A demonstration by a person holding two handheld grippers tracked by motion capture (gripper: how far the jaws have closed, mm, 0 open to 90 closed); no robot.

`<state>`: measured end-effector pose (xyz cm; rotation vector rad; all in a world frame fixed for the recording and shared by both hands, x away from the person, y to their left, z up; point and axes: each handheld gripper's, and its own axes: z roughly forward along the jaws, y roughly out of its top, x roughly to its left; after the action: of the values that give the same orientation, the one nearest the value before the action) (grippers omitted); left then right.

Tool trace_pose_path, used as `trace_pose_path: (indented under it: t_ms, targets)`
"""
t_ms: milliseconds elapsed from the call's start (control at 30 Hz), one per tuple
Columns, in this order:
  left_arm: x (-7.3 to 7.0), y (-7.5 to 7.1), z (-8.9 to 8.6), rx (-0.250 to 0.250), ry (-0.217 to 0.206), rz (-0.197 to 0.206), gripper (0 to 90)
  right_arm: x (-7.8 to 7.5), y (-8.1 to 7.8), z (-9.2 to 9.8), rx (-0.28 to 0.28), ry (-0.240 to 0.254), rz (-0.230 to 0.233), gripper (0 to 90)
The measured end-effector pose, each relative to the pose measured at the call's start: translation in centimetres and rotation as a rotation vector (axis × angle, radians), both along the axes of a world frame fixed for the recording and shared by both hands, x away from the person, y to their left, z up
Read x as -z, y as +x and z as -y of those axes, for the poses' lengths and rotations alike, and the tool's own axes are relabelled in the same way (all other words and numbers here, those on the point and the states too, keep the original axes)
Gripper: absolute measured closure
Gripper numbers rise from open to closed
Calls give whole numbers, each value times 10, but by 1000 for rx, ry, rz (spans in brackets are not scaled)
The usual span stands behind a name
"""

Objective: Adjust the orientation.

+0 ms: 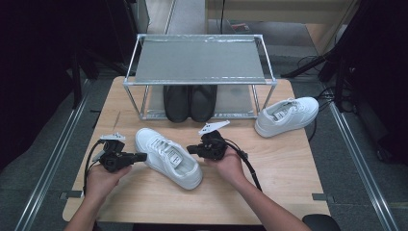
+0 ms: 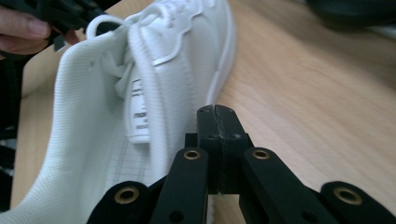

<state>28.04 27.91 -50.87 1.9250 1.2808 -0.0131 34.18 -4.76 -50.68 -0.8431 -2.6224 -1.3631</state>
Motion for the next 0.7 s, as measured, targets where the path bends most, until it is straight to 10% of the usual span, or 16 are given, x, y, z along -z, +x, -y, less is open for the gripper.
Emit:
trace_pose_path:
  t_ms: [700]
  targets:
    - [-2,9,39,58,27,13,900,-1,-39,20,-8,-26,-45,900]
